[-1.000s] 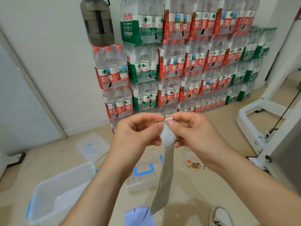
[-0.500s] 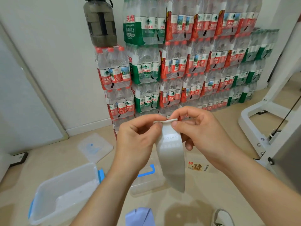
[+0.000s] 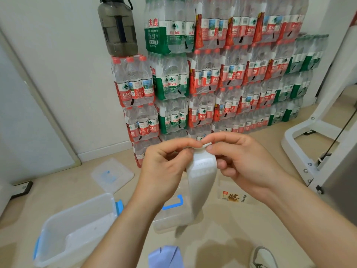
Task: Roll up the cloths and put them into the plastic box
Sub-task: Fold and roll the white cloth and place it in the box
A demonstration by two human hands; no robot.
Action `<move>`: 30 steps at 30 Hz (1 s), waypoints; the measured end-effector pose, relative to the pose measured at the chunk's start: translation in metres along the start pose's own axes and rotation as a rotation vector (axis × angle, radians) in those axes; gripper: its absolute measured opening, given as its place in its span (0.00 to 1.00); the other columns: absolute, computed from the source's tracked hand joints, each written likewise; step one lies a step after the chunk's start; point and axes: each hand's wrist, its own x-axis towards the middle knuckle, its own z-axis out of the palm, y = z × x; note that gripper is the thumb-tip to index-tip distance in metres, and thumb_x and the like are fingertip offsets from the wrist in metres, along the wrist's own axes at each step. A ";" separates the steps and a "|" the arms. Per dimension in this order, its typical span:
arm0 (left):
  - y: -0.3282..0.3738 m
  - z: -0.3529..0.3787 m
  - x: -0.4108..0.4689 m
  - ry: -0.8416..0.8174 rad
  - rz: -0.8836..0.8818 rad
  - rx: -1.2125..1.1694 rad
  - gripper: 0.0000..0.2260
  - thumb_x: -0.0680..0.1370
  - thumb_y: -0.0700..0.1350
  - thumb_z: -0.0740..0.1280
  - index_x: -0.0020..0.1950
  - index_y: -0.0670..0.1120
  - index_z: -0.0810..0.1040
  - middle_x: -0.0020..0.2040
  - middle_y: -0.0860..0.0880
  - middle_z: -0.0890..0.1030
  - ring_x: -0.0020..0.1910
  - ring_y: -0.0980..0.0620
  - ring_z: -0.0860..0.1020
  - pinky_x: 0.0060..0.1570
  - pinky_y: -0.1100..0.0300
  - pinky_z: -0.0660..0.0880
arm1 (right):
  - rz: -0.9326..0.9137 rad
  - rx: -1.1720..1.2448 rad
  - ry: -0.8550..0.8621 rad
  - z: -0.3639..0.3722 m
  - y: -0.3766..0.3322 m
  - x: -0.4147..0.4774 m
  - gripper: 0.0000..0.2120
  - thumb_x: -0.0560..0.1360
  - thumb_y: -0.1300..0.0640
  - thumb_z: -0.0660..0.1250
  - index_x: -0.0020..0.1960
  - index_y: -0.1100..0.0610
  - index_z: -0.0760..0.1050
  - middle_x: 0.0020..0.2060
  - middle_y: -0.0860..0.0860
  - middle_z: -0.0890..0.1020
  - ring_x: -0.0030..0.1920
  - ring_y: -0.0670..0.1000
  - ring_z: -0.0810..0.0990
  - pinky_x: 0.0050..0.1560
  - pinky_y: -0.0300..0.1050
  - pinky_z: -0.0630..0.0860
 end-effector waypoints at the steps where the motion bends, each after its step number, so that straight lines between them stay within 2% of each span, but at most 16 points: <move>1: 0.001 0.000 0.000 -0.002 -0.005 -0.004 0.12 0.76 0.31 0.64 0.41 0.43 0.84 0.32 0.50 0.81 0.30 0.59 0.75 0.31 0.68 0.72 | 0.017 0.038 -0.013 0.000 0.000 0.000 0.12 0.72 0.70 0.65 0.40 0.57 0.83 0.29 0.55 0.70 0.24 0.45 0.66 0.19 0.34 0.60; 6: -0.001 -0.002 0.001 0.020 0.013 0.078 0.15 0.74 0.29 0.63 0.36 0.45 0.83 0.29 0.57 0.79 0.28 0.63 0.72 0.31 0.71 0.68 | 0.052 0.061 -0.053 0.001 0.002 -0.001 0.11 0.73 0.70 0.62 0.42 0.63 0.83 0.29 0.56 0.72 0.24 0.46 0.70 0.22 0.34 0.68; 10: -0.001 -0.004 0.000 0.025 -0.006 0.098 0.15 0.73 0.32 0.64 0.36 0.48 0.84 0.33 0.48 0.82 0.34 0.58 0.76 0.36 0.68 0.71 | 0.016 -0.005 -0.065 0.000 0.000 -0.002 0.07 0.73 0.65 0.66 0.44 0.66 0.82 0.30 0.57 0.73 0.26 0.47 0.71 0.24 0.35 0.68; 13: -0.001 -0.009 0.000 -0.044 -0.062 0.004 0.09 0.71 0.37 0.68 0.41 0.49 0.86 0.39 0.48 0.85 0.39 0.54 0.78 0.40 0.61 0.73 | -0.060 -0.151 -0.037 -0.001 0.000 -0.002 0.04 0.71 0.66 0.69 0.44 0.62 0.83 0.28 0.54 0.76 0.28 0.47 0.72 0.28 0.36 0.68; 16: 0.001 -0.012 -0.001 -0.079 -0.097 -0.072 0.05 0.70 0.40 0.73 0.44 0.46 0.86 0.42 0.47 0.86 0.43 0.54 0.83 0.43 0.62 0.76 | -0.127 -0.265 -0.031 -0.001 -0.001 -0.003 0.04 0.72 0.64 0.70 0.45 0.58 0.83 0.28 0.51 0.78 0.29 0.46 0.73 0.32 0.37 0.69; 18: 0.002 -0.011 -0.001 -0.036 -0.100 -0.055 0.05 0.71 0.38 0.71 0.45 0.44 0.85 0.41 0.48 0.86 0.42 0.56 0.83 0.41 0.66 0.76 | -0.171 -0.339 -0.031 -0.002 -0.001 -0.003 0.05 0.73 0.62 0.70 0.46 0.55 0.82 0.27 0.50 0.79 0.29 0.46 0.75 0.34 0.38 0.72; 20: 0.002 -0.010 -0.001 -0.009 -0.104 -0.015 0.07 0.71 0.36 0.72 0.44 0.47 0.85 0.38 0.51 0.86 0.39 0.58 0.82 0.39 0.68 0.76 | -0.208 -0.413 -0.017 -0.002 0.000 -0.003 0.06 0.73 0.62 0.70 0.48 0.53 0.82 0.28 0.49 0.80 0.30 0.46 0.77 0.40 0.46 0.77; 22: 0.001 -0.010 0.000 -0.002 -0.121 0.043 0.10 0.71 0.35 0.72 0.44 0.50 0.85 0.35 0.53 0.84 0.36 0.58 0.80 0.39 0.68 0.76 | -0.236 -0.489 0.006 -0.003 0.001 -0.002 0.06 0.73 0.62 0.70 0.47 0.53 0.82 0.29 0.49 0.82 0.30 0.46 0.79 0.44 0.50 0.79; 24: -0.002 -0.010 0.001 0.002 -0.137 0.125 0.10 0.71 0.36 0.73 0.44 0.51 0.85 0.36 0.54 0.85 0.36 0.57 0.82 0.40 0.65 0.78 | -0.275 -0.578 0.026 -0.004 0.002 -0.001 0.06 0.73 0.62 0.70 0.45 0.52 0.82 0.30 0.49 0.82 0.31 0.45 0.79 0.42 0.46 0.78; 27: -0.004 -0.008 0.001 0.011 -0.120 0.234 0.07 0.72 0.38 0.73 0.45 0.50 0.85 0.38 0.52 0.86 0.40 0.52 0.84 0.45 0.55 0.81 | -0.353 -0.778 0.062 -0.004 0.003 -0.001 0.05 0.73 0.59 0.70 0.44 0.49 0.81 0.30 0.47 0.82 0.31 0.43 0.76 0.35 0.36 0.72; 30: -0.004 -0.006 0.001 0.030 -0.093 0.255 0.07 0.72 0.39 0.73 0.46 0.49 0.86 0.38 0.52 0.86 0.40 0.51 0.84 0.46 0.51 0.81 | -0.358 -0.848 0.068 -0.005 0.000 -0.001 0.04 0.74 0.57 0.70 0.43 0.48 0.80 0.28 0.50 0.81 0.29 0.45 0.75 0.34 0.40 0.72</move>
